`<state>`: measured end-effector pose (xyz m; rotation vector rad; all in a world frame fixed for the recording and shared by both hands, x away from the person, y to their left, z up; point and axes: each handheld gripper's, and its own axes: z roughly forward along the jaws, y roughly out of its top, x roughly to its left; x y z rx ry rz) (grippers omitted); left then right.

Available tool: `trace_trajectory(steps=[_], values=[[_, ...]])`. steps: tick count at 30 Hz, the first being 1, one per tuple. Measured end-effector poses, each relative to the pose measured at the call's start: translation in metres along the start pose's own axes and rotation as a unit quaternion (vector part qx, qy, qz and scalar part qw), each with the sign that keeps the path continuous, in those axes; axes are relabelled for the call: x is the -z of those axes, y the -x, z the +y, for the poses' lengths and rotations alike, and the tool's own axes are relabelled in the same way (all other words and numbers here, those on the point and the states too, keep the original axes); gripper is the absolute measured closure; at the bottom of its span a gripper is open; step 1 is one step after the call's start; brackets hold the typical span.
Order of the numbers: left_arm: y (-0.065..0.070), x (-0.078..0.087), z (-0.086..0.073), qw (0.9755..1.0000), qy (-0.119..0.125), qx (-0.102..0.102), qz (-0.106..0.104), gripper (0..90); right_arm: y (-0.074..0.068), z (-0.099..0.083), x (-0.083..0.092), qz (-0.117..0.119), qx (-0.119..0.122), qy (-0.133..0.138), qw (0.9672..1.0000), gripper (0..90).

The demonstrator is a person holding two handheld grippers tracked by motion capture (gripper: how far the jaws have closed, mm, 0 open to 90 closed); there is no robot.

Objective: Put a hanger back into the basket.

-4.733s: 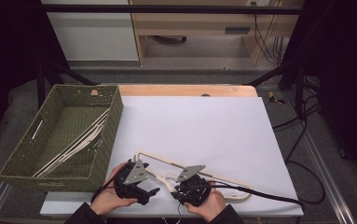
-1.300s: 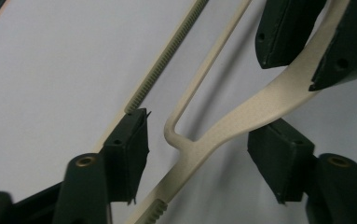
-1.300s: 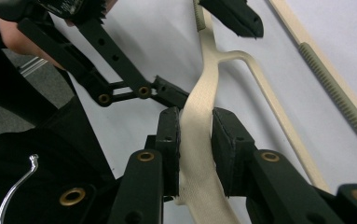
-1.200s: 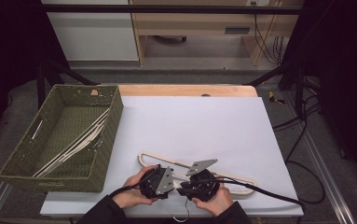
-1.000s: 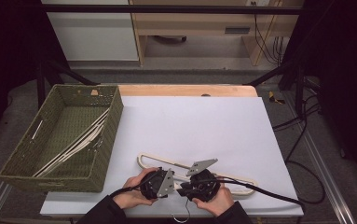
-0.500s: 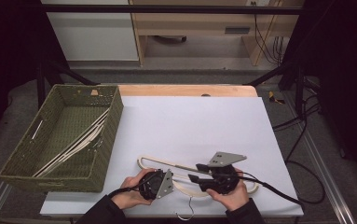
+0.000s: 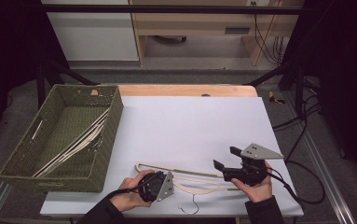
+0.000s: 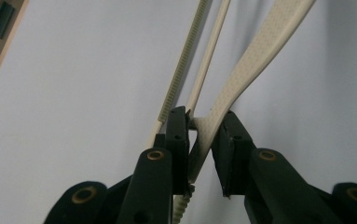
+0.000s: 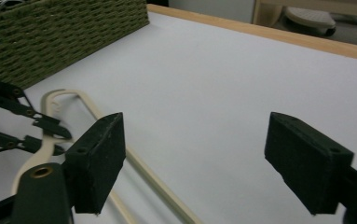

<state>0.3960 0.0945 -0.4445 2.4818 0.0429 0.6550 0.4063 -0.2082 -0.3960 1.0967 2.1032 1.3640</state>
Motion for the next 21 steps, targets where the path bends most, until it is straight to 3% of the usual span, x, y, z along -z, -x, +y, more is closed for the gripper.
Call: trace_trajectory(steps=[5, 17, 21], values=[[-0.003, 0.008, 0.001, 0.9998, 0.012, 0.016, -0.001, 78.3, 0.009, -0.003, 0.005, -0.018, -0.013, 0.005, 0.9997, 15.2], [-0.01, 0.023, 0.003, 0.9989, 0.001, 0.047, 0.008, 85.6, 0.018, -0.006, 0.009, -0.043, -0.015, 0.011, 0.9989, 10.8], [-0.017, 0.029, 0.0, 0.9961, 0.009, 0.088, 0.0, 86.9, 0.019, -0.006, 0.01, -0.038, -0.018, 0.009, 0.9991, 10.9]])
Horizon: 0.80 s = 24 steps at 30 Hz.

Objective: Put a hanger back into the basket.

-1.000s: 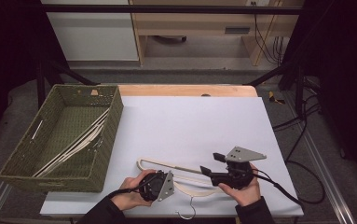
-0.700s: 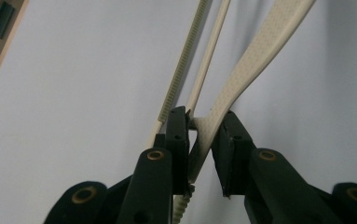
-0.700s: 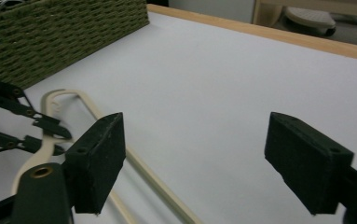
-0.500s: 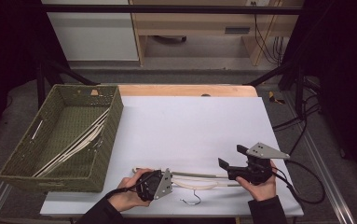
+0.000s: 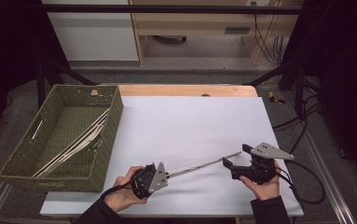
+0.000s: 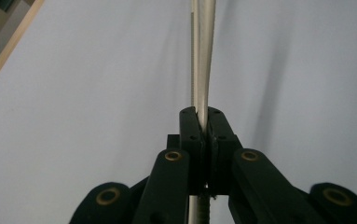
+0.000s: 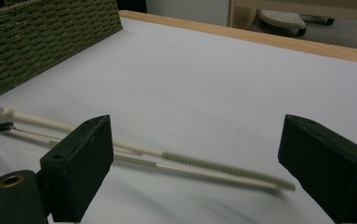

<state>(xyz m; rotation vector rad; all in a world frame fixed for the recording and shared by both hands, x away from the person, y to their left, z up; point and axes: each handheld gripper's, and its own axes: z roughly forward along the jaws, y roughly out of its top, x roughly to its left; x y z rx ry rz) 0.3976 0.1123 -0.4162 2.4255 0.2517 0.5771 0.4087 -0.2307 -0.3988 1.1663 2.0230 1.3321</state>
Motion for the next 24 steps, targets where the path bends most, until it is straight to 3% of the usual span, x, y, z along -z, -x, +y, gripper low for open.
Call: trace_trajectory(steps=[4, 11, 16, 20, 24], values=[[-0.009, 0.007, -0.005, 0.9993, 0.004, 0.036, -0.008, 87.1, 0.0, 0.0, -0.001, -0.001, 0.0, 0.0, 1.0, 10.8], [-0.021, 0.026, -0.009, 0.9956, 0.029, 0.088, 0.015, 87.0, 0.001, 0.001, 0.002, 0.001, 0.001, 0.006, 1.0, 9.4], [-0.032, 0.046, -0.011, 0.9905, 0.05, 0.125, 0.029, 87.0, 0.001, 0.001, 0.003, 0.004, 0.001, 0.01, 0.9999, 8.4], [-0.038, 0.062, -0.013, 0.9845, 0.073, 0.155, 0.038, 86.9, 0.0, 0.001, 0.003, 0.005, 0.002, 0.009, 0.9999, 8.3], [-0.044, 0.079, -0.013, 0.9802, 0.093, 0.169, 0.046, 86.9, 0.0, 0.001, 0.003, 0.005, 0.002, 0.01, 0.9999, 8.0]])
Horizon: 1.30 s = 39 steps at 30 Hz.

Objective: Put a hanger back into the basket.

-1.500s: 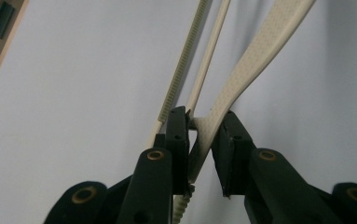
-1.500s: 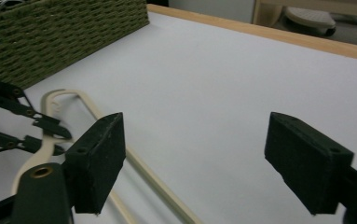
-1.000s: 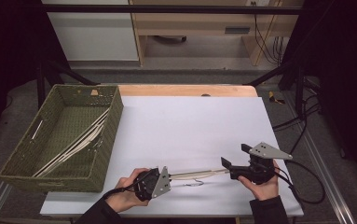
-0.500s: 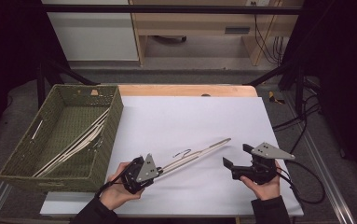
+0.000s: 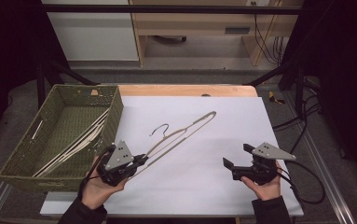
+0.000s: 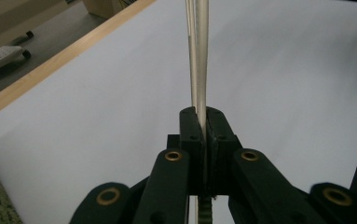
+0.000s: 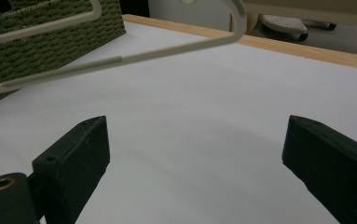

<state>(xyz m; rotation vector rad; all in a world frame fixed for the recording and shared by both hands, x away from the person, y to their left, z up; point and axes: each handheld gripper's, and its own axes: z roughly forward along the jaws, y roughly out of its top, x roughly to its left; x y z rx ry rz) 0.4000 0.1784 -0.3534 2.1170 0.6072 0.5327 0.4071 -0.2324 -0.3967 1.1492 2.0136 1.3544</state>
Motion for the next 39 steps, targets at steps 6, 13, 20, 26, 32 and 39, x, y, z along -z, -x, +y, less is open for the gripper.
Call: trace_trajectory(steps=[6, 13, 20, 26, 32, 39], values=[[-0.01, 0.023, 0.01, 0.9997, 0.019, -0.002, 0.015, 86.9, 0.0, 0.0, 0.002, 0.006, 0.005, 0.008, 0.9999, 5.7], [-0.027, 0.047, 0.03, 0.9992, 0.028, -0.007, 0.029, 86.9, -0.002, 0.0, 0.002, 0.011, 0.011, 0.009, 0.9998, 4.5], [-0.054, 0.072, 0.039, 0.9987, 0.027, 0.0, 0.042, 86.9, -0.002, 0.0, 0.001, 0.01, 0.013, 0.002, 0.9999, 4.2], [-0.075, 0.09, 0.041, 0.9977, 0.019, -0.001, 0.065, 86.8, -0.002, -0.001, 0.0, 0.009, 0.015, -0.001, 0.9998, 4.2], [-0.098, 0.101, 0.034, 0.9958, 0.003, -0.008, 0.091, 86.8, -0.002, -0.001, 0.0, 0.008, 0.015, -0.003, 0.9998, 4.1], [-0.12, 0.109, 0.017, 0.9947, -0.006, -0.002, 0.103, 86.8, -0.002, -0.001, 0.001, 0.008, 0.018, 0.0, 0.9998, 3.6]])
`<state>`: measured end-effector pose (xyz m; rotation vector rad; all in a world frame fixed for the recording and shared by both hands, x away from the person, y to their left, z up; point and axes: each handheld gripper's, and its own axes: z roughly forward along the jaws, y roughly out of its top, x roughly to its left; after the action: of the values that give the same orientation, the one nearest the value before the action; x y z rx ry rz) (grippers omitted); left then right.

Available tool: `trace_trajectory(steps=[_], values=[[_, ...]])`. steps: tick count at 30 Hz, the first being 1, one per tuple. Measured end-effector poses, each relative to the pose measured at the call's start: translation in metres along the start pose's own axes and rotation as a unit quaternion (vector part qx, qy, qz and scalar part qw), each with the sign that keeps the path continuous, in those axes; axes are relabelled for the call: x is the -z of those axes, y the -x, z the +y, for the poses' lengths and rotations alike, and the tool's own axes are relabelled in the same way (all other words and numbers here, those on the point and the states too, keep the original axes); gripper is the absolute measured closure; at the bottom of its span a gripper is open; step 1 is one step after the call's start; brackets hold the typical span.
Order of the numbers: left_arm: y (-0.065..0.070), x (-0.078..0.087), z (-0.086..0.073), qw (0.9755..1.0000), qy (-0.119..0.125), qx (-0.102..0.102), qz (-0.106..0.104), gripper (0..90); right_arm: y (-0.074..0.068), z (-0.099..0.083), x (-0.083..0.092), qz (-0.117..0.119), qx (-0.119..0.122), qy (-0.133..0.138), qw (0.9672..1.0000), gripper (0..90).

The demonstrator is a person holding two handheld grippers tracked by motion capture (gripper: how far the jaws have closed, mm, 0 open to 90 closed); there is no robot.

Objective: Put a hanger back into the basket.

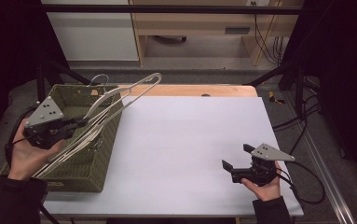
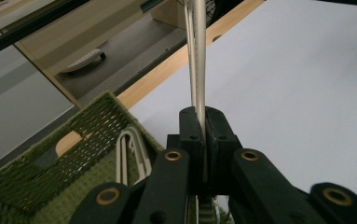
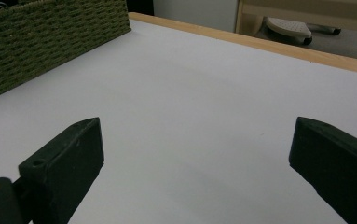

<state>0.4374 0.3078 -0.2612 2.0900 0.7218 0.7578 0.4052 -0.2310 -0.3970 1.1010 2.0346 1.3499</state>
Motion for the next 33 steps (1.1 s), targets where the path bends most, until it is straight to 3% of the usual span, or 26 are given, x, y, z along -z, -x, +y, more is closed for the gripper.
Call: trace_trajectory(steps=[14, 19, 27, 33], values=[[-0.041, 0.01, -0.049, 0.9981, -0.035, 0.02, 0.047, 86.7, 0.0, -0.001, -0.001, -0.001, 0.004, -0.005, 1.0, 3.2], [-0.054, 0.014, -0.067, 0.9971, -0.037, 0.034, 0.057, 86.6, -0.001, -0.001, -0.002, -0.003, 0.002, -0.006, 1.0, 3.2], [-0.065, 0.02, -0.085, 0.996, -0.033, 0.043, 0.071, 86.6, -0.001, -0.001, -0.002, -0.003, 0.002, -0.007, 1.0, 3.2], [-0.072, 0.02, -0.097, 0.9938, -0.047, 0.049, 0.088, 86.6, -0.001, -0.001, -0.003, -0.003, 0.004, -0.008, 1.0, 3.2]])
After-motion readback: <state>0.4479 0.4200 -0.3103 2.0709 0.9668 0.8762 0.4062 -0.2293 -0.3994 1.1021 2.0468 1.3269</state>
